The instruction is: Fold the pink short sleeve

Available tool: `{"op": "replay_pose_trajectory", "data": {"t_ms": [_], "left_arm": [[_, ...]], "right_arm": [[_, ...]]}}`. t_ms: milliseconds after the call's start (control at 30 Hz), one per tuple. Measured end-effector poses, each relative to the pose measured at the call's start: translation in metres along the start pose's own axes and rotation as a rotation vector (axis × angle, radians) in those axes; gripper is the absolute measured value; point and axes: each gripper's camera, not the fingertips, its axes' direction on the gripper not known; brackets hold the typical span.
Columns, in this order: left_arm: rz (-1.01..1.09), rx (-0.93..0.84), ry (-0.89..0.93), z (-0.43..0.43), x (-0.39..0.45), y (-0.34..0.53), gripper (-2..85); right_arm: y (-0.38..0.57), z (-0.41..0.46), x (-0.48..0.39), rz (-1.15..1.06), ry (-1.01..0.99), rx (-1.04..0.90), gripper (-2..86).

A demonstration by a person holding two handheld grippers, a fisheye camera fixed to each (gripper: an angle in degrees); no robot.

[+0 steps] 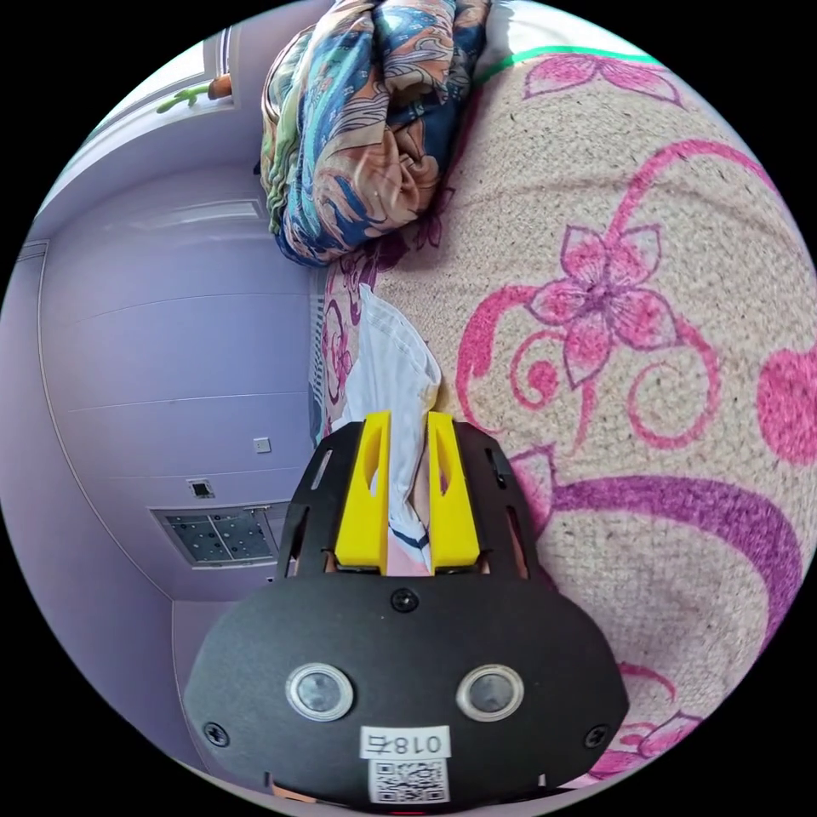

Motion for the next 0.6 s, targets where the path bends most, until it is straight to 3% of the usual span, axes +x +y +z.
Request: {"op": "replay_pose_trajectory", "data": {"t_ms": [333, 400, 500, 567, 600], "left_arm": [[0.002, 0.014, -0.027, -0.007, 0.016, 0.004, 6.3], [0.001, 0.008, -0.02, -0.005, 0.016, 0.003, 6.3], [0.007, -0.007, -0.011, -0.001, 0.018, 0.003, 6.3], [0.012, -0.016, -0.009, 0.001, 0.02, 0.003, 6.3], [0.012, -0.015, -0.008, 0.0, 0.02, 0.004, 6.3]], "right_arm": [[0.04, 0.046, -0.065, -0.077, 0.089, 0.053, 0.8], [0.057, 0.056, -0.101, -0.242, 0.16, 0.045, 0.6], [0.11, 0.094, -0.187, -0.735, 0.334, -0.04, 0.4], [0.193, 0.148, -0.245, -1.296, 0.509, -0.266, 0.4], [0.216, 0.162, -0.251, -1.422, 0.57, -0.332, 0.4]]}}
